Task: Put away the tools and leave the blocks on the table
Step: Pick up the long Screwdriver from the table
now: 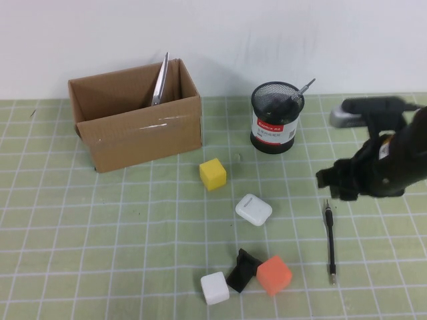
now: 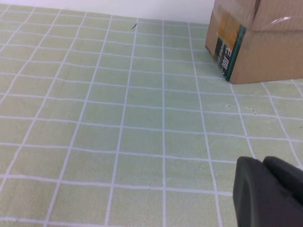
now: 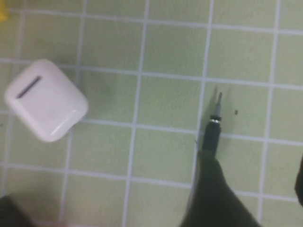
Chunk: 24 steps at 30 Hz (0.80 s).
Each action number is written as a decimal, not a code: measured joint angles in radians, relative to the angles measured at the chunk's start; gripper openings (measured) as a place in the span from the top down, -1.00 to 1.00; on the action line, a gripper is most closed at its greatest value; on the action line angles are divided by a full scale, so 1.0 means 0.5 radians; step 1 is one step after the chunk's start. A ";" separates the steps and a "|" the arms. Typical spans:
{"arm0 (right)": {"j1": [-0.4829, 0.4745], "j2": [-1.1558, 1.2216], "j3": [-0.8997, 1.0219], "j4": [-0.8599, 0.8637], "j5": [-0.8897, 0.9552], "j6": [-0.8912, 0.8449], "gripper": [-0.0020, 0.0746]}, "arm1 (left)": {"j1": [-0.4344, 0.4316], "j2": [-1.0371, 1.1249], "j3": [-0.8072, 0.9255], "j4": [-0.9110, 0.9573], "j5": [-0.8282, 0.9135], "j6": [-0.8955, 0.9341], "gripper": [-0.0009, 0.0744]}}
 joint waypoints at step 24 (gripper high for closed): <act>-0.004 0.694 -0.337 -0.003 0.029 0.002 0.88 | 0.000 0.000 0.000 0.000 0.004 0.005 0.98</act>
